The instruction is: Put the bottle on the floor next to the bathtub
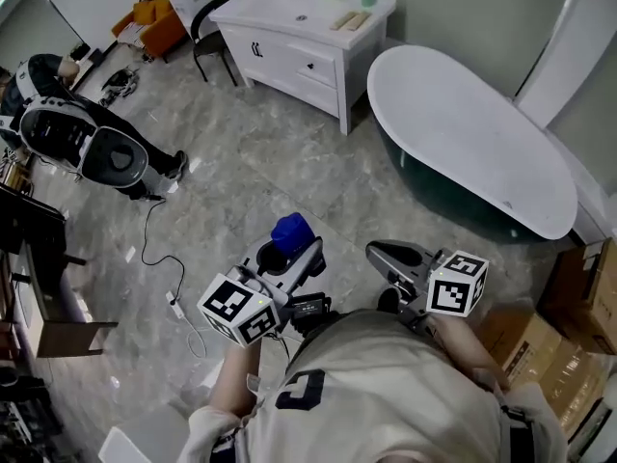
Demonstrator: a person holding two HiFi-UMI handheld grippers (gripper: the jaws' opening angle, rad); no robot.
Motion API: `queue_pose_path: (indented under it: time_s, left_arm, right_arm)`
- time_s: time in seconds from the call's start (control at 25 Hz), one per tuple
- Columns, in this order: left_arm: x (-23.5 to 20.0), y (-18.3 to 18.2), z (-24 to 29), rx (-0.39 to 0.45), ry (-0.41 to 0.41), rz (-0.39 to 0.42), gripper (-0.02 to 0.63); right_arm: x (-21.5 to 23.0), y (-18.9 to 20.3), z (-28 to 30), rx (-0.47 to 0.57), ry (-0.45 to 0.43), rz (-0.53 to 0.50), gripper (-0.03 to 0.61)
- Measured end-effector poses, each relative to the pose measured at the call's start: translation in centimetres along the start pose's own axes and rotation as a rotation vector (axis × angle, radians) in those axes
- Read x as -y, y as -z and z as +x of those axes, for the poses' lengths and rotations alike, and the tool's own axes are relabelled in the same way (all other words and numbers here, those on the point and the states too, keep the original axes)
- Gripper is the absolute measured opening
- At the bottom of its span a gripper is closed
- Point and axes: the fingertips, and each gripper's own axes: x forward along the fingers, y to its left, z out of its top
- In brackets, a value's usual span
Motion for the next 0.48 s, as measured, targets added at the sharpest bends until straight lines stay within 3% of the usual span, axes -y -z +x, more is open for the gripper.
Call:
queue_pose_path:
  time_s: [0.28, 0.48]
  left_arm:
    - [2.0, -1.2, 8.2, 0.027, -0.093, -0.02, 0.202]
    - [2.2, -2.0, 11.6, 0.014, -0.215, 0.01, 0.201]
  right_arm:
    - [6.7, -2.8, -4.4, -0.107, 0.041, -0.053, 0.029]
    - [7.9, -6.5, -7.2, -0.027, -0.113, -0.05, 0.028]
